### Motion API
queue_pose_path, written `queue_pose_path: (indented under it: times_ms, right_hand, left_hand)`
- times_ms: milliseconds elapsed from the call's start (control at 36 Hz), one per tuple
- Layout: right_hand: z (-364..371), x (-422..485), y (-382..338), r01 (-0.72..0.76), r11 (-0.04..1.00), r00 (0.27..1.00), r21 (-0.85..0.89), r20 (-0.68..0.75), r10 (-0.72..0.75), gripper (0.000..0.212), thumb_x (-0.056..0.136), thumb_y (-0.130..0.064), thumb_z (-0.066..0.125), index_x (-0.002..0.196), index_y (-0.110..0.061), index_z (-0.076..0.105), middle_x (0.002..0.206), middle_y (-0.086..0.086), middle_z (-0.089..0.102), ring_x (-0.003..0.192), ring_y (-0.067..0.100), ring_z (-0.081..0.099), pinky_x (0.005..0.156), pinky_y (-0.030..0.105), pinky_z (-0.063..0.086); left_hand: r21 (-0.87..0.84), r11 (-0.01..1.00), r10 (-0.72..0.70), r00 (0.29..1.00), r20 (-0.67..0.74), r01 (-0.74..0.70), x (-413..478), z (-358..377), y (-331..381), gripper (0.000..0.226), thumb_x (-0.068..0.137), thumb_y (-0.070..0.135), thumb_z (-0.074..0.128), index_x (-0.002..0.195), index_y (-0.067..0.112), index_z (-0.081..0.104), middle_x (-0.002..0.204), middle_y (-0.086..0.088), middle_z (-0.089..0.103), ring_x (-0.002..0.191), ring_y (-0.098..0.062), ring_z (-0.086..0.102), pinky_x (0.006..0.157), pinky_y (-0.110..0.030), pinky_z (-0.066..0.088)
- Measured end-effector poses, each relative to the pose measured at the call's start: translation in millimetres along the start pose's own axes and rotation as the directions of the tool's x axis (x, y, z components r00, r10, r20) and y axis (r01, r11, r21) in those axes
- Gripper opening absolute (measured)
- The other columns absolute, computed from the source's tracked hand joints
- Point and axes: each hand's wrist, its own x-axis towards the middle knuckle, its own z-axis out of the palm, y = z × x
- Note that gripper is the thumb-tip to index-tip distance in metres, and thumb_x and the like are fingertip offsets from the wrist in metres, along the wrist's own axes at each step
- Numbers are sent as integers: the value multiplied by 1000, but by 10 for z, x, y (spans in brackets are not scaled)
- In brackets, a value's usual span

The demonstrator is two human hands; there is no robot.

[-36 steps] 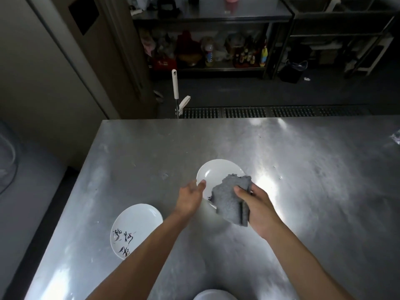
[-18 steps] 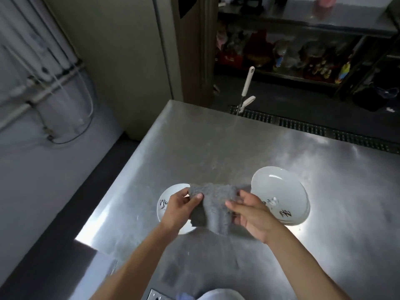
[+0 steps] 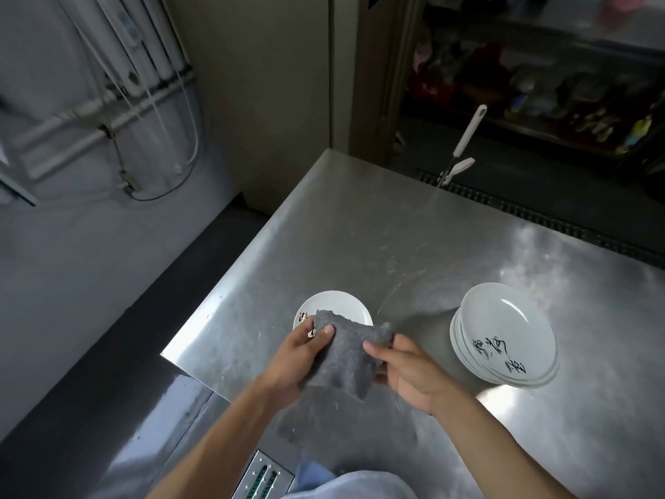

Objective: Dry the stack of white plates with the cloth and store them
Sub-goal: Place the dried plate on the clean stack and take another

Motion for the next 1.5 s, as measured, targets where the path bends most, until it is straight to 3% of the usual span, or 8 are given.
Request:
queue_pose_path:
  times_ms: [167, 361, 500, 639, 806, 1083, 1306, 1500]
  right_hand:
    - [9, 25, 81, 130, 991, 987, -11, -96, -130, 79, 91, -8, 67, 142, -51, 24, 132, 3, 67, 120, 19, 65, 89, 40, 58]
    - [-1, -16, 60, 121, 852, 971, -510, -117, -208, 86, 73, -8, 89, 147, -18, 47, 142, 2, 56, 132, 18, 53, 115, 41, 40]
    - [-80, 0, 78, 121, 509, 940, -852, -67, -336, 15, 83, -28, 80, 94, -21, 72, 94, -8, 57, 73, -5, 56, 70, 16, 43]
    - [-159, -32, 4, 139, 256, 963, -957, 71, -259, 53, 72, -57, 79, 114, -28, 67, 148, -20, 30, 147, 5, 21, 115, 21, 23]
    - [-19, 46, 42, 101, 480, 995, -872, 82, -62, 25, 76, -37, 80, 82, -20, 62, 70, -12, 51, 63, 4, 45, 64, 29, 38]
    - [-94, 332, 505, -56, 754, 980, -654, -179, -83, 31, 91, -36, 70, 82, -7, 62, 70, -2, 52, 65, 12, 49, 60, 29, 38]
    - [-327, 662, 631, -97, 893, 731, -440, -640, -236, 18, 97, -28, 59, 92, -12, 63, 87, 9, 69, 80, 26, 66, 76, 42, 56]
    - [-376, 962, 737, -84, 939, 773, -335, -616, -150, 16, 98, -24, 60, 103, -10, 66, 100, 10, 72, 97, 28, 69, 92, 49, 56]
  left_hand:
    - [153, 980, 122, 992, 20, -124, 55, -126, -125, 62, 96, 15, 70, 144, 44, 44, 113, -20, 73, 97, -32, 72, 82, -44, 61]
    - [767, 596, 202, 969, 144, -238, 157, -198, -93, 70, 73, 19, 92, 136, 27, 61, 120, 8, 64, 102, -7, 63, 91, -18, 52]
    - [874, 299, 342, 898, 276, -383, 218, -218, -75, 32, 83, 21, 84, 113, 17, 74, 111, 8, 53, 99, 1, 56, 85, -5, 39]
    - [829, 399, 197, 919, 341, -392, 186, -231, 16, 19, 84, 23, 81, 99, 25, 70, 85, 26, 66, 79, 7, 60, 73, -12, 44]
    - [782, 521, 119, 937, 329, -342, 216, -213, 33, 36, 78, 28, 88, 103, 30, 62, 77, 5, 67, 68, -9, 57, 64, -25, 48]
    - [759, 637, 154, 987, 45, -134, 400, -498, -177, 42, 80, 26, 88, 114, 23, 63, 96, 5, 73, 68, -4, 66, 73, -29, 57]
    - [841, 508, 122, 951, -283, 184, 734, -963, -236, 52, 97, 13, 57, 148, 9, 48, 139, -15, 49, 123, -34, 58, 105, -38, 47]
    - [760, 614, 27, 957, -289, 213, 880, -909, -237, 32, 85, -2, 51, 104, 10, 74, 100, -11, 76, 97, -31, 69, 73, -28, 49]
